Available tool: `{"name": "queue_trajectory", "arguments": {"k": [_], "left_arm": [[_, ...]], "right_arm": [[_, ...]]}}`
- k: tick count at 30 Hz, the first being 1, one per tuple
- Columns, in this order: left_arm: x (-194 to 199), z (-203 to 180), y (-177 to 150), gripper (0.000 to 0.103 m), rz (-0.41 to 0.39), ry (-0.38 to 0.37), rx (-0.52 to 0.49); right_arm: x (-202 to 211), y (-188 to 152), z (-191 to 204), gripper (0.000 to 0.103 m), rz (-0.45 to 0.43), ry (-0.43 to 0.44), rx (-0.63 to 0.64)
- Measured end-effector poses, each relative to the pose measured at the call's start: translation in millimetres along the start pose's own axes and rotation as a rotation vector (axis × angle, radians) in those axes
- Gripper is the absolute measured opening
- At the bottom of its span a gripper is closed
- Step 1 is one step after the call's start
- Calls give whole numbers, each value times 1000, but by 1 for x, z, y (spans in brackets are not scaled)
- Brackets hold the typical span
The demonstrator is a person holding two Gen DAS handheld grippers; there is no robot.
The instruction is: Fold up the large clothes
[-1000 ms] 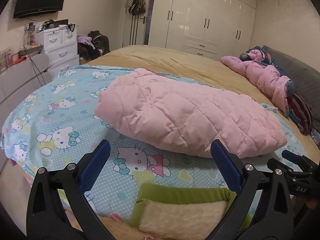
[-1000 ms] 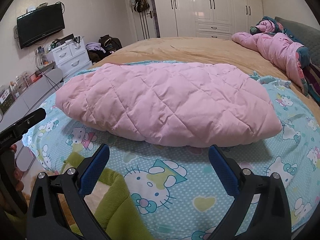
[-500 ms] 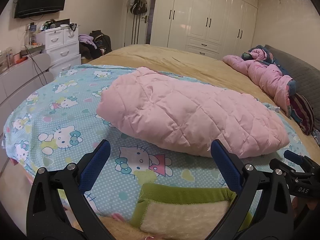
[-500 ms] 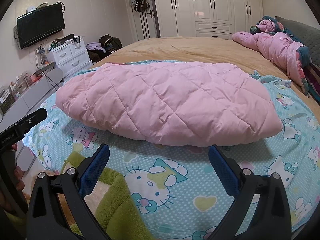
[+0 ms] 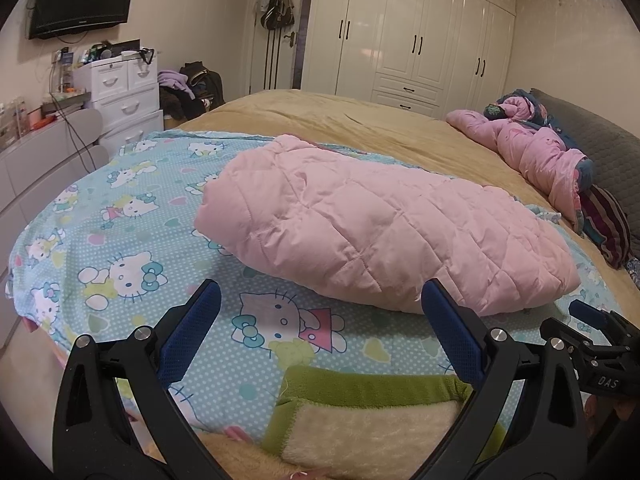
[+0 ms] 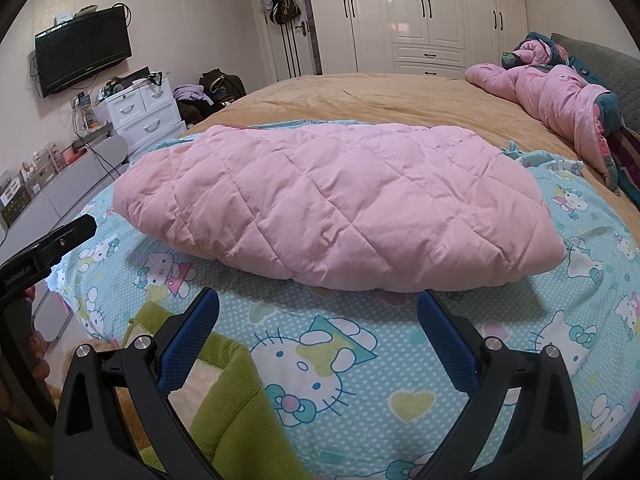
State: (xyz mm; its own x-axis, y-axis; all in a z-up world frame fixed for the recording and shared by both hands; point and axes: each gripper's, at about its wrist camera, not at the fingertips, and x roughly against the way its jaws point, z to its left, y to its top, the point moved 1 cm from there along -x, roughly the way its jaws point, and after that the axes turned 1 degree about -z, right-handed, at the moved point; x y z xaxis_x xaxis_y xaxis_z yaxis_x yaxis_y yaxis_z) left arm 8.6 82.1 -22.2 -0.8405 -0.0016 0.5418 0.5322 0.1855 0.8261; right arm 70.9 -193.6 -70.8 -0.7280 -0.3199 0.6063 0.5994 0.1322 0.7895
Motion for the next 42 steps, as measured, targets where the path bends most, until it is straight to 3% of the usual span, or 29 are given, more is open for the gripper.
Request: {"name": "queue_trajectory", "arguments": {"k": [42], "left_arm": [[5,3,0,94,-2,27,-9]], "right_arm": [[1,0,1,99,-2,3,-1]]}}
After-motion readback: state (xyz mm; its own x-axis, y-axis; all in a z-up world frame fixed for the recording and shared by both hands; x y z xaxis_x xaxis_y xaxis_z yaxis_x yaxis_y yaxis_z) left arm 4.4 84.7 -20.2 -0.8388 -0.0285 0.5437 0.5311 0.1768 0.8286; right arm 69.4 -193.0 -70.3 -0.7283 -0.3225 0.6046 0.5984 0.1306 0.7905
